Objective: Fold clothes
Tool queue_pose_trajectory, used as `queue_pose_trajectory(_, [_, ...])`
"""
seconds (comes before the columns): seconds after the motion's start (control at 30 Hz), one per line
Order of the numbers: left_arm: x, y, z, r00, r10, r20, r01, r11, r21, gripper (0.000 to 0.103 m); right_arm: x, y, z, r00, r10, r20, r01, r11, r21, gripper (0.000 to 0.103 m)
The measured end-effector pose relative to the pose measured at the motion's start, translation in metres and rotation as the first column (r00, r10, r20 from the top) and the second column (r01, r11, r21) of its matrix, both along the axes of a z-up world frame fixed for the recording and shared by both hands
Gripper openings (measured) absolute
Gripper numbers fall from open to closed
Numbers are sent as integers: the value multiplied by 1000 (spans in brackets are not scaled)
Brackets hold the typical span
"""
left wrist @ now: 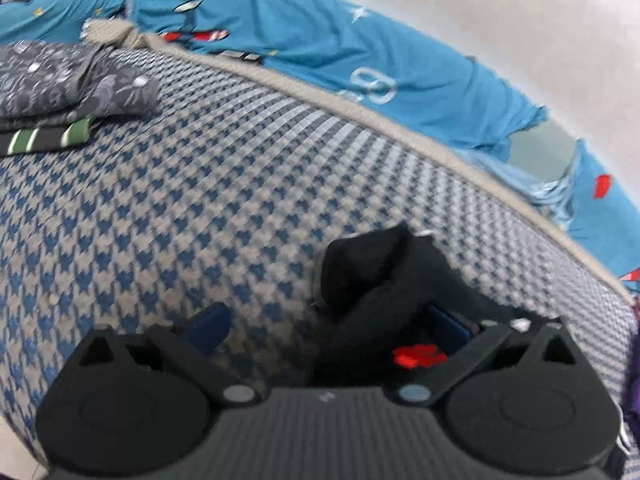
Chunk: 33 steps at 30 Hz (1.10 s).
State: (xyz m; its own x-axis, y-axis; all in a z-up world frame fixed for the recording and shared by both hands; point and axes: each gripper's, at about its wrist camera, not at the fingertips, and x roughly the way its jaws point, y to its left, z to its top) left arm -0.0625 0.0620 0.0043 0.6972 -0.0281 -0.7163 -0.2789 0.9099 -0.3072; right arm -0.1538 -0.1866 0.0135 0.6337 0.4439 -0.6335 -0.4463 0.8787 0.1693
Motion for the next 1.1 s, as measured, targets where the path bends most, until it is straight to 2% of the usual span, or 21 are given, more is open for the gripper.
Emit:
queue_pose_trajectory(0.13, [-4,7,-6,998,48,-27,-47,998,35,103,0,2,-2,1000,14,-9,-14,1000,2,10])
queue_pose_trajectory(0.4, [-18,29,-12,992,107,-60,-107,994,7,103,-1,3,-4,999,45,-16,-45,999,-12,10])
queue_pose_trajectory(0.5, [-25,38,-13,991,113,-71,-114,993,-17,103,-2,4,-4,998,56,-13,-56,998,-24,11])
queue_pose_trajectory(0.83, [-39,52,-10,991,103,-89,-105,994,-17,103,-1,5,-6,997,76,-14,-77,996,-49,11])
queue_pose_trajectory(1.1, [-48,56,4,994,111,-19,-112,991,-69,103,-1,7,-7,997,77,-17,-78,996,-52,11])
